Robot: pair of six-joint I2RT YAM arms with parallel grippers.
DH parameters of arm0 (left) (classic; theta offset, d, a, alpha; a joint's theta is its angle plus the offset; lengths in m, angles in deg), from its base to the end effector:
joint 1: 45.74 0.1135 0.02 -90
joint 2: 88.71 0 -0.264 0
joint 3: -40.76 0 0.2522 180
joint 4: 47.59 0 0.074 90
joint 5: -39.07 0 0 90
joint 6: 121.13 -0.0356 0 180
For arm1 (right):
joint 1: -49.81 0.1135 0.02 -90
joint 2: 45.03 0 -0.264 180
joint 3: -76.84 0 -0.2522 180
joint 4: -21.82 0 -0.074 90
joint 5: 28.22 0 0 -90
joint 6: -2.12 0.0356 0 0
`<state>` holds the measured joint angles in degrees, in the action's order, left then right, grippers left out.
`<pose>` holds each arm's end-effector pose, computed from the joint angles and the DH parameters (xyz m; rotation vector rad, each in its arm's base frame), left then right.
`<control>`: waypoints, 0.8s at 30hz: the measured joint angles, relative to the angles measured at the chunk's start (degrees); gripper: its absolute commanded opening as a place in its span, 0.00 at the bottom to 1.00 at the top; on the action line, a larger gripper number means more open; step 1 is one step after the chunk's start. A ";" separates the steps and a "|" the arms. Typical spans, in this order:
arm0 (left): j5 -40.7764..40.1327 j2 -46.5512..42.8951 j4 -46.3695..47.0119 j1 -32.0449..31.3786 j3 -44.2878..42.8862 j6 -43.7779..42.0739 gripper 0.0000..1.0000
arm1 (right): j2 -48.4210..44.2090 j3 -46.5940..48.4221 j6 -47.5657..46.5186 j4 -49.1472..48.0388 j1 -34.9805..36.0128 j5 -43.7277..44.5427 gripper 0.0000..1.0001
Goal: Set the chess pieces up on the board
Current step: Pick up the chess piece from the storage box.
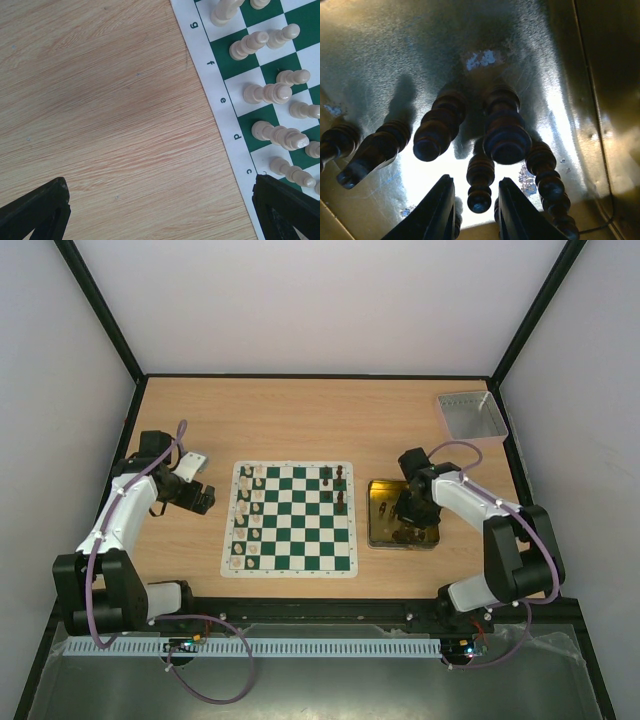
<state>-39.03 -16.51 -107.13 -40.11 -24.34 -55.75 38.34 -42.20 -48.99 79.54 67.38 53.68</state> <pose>0.2323 0.0155 0.2338 0.5014 2.6462 -0.1257 0.2286 0.0777 0.1720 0.5442 2.9917 0.3139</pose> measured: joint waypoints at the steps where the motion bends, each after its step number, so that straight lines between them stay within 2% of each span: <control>1: 0.00 0.00 0.00 0.00 0.00 0.02 0.99 | 0.09 -0.26 0.00 -0.28 -0.04 -0.13 0.22; 8: -0.17 0.00 0.02 0.00 0.00 0.02 0.99 | 1.31 -0.85 -0.15 -1.46 -0.39 -0.31 0.16; 18: -0.20 0.00 0.02 -0.17 0.00 0.04 0.99 | 3.30 -0.74 -0.90 -2.32 -0.83 -0.15 0.14; 24: -0.20 0.00 0.02 -0.20 0.00 0.04 0.99 | 4.17 -0.26 -1.38 -2.45 -1.11 0.04 0.06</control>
<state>-39.23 -16.51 -107.11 -40.31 -24.34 -55.71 42.52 -42.46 -50.36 77.09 66.26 53.73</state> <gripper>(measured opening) 0.991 0.091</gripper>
